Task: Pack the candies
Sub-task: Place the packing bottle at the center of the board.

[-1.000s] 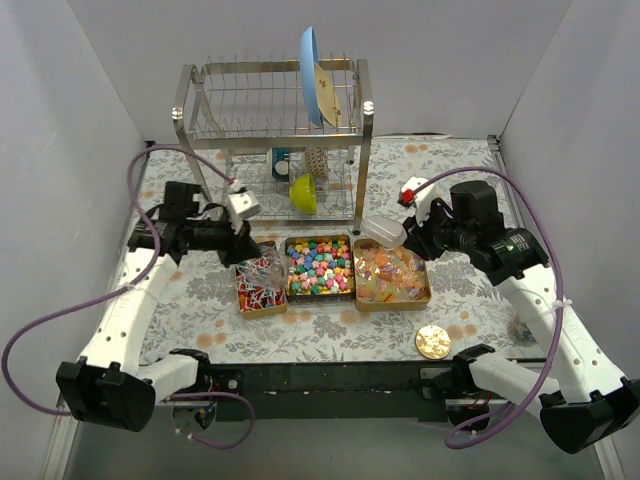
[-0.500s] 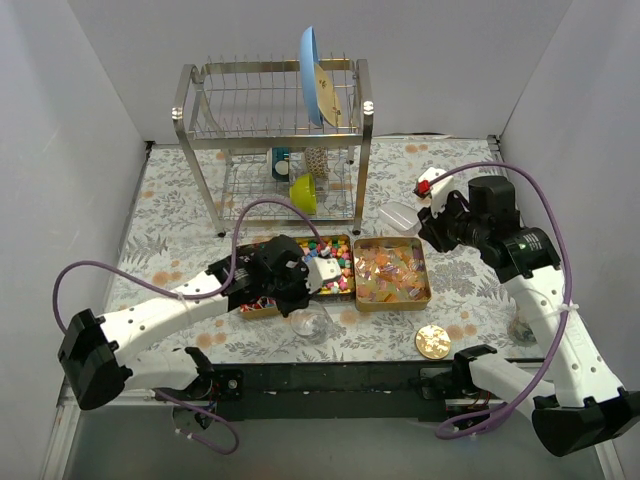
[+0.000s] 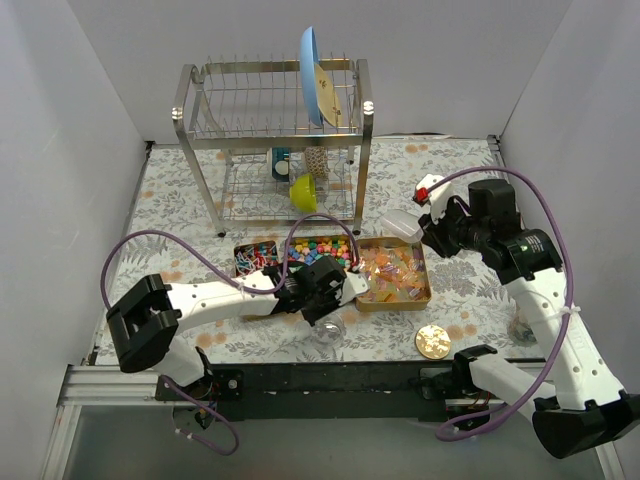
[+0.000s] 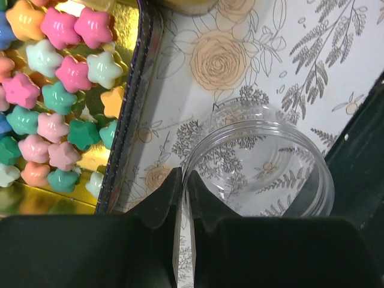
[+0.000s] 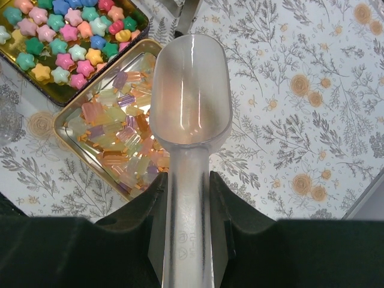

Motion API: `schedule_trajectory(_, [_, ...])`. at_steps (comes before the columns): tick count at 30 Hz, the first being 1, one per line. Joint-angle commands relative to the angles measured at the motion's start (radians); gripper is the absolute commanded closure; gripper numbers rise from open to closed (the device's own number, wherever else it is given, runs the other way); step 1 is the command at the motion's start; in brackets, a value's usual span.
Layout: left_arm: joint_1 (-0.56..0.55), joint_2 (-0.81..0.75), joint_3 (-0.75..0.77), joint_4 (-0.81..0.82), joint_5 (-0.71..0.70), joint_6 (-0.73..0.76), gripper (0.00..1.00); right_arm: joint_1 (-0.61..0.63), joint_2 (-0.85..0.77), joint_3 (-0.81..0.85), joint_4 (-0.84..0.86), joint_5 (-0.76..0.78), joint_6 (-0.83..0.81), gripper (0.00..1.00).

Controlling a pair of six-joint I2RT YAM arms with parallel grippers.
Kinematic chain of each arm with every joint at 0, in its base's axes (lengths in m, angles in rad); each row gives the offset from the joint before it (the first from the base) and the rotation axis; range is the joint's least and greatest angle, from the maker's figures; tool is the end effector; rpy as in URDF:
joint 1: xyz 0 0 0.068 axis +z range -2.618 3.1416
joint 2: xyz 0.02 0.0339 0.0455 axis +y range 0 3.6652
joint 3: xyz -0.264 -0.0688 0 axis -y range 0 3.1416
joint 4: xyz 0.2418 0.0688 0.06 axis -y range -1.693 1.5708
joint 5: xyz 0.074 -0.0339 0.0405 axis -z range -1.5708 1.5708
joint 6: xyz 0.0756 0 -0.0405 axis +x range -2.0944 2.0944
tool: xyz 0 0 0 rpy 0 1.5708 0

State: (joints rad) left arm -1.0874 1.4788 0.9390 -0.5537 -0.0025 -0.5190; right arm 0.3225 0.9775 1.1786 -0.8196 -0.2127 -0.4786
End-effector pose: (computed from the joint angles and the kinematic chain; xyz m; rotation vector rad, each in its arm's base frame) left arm 0.1409 -0.2680 0.1707 0.7754 2.6575 -0.4822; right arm 0.2016 0.0842 0.3537 -0.9578 1.9549 0.1439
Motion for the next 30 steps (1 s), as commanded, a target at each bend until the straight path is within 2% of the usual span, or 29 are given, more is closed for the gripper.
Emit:
schedule_trajectory(1, [-0.014, 0.015, 0.044, 0.069, -0.033, -0.036, 1.00, -0.003, -0.002, 0.041, -0.036, -0.027, -0.034, 0.99])
schedule_trajectory(3, [-0.014, 0.018, 0.046, 0.074, -0.028, -0.033, 0.97, -0.003, -0.008, 0.032, -0.039, -0.033, -0.043, 0.99])
schedule_trajectory(4, [-0.014, 0.017, 0.049, 0.071, -0.027, -0.030, 0.89, -0.003, -0.011, 0.029, -0.038, -0.034, -0.045, 0.99])
schedule_trajectory(5, [-0.014, 0.017, 0.055, 0.069, -0.024, -0.027, 0.70, -0.003, -0.010, 0.027, -0.038, -0.034, -0.048, 0.99])
schedule_trajectory(8, [-0.014, -0.011, 0.099, 0.020, -0.010, -0.003, 0.52, -0.003, 0.004, 0.033, -0.038, -0.034, -0.051, 0.99])
schedule_trajectory(12, [0.021, -0.072, 0.144, 0.009, -0.039, 0.022, 0.44, -0.003, 0.046, 0.093, -0.062, -0.040, -0.092, 0.99])
schedule_trajectory(15, [0.092, -0.113, 0.178, 0.031, 0.001, 0.001, 0.42, -0.003, 0.099, 0.165, -0.159, -0.074, -0.185, 0.99])
schedule_trajectory(16, [0.104, -0.118, 0.184, 0.034, 0.072, -0.004, 0.43, -0.003, 0.116, 0.186, -0.230, -0.097, -0.274, 0.99])
schedule_trajectory(18, [0.127, -0.123, 0.175, 0.075, 0.053, -0.051, 0.44, -0.003, 0.170, 0.219, -0.286, -0.099, -0.360, 0.99])
schedule_trajectory(21, [0.191, -0.132, 0.123, 0.135, 0.071, -0.104, 0.48, -0.003, 0.240, 0.280, -0.407, -0.076, -0.533, 0.99])
schedule_trajectory(23, [0.228, -0.117, 0.107, 0.152, 0.106, -0.154, 0.54, -0.005, 0.311, 0.338, -0.491, -0.051, -0.625, 0.99])
schedule_trajectory(25, [0.290, -0.103, 0.109, 0.156, 0.136, -0.202, 0.57, -0.002, 0.342, 0.354, -0.492, 0.005, -0.649, 0.99])
schedule_trajectory(27, [0.328, -0.092, 0.121, 0.158, 0.160, -0.211, 0.58, 0.013, 0.357, 0.348, -0.492, 0.077, -0.745, 0.99])
schedule_trajectory(30, [0.342, -0.100, 0.119, 0.169, 0.176, -0.204, 0.57, 0.032, 0.371, 0.323, -0.492, 0.128, -0.849, 0.99])
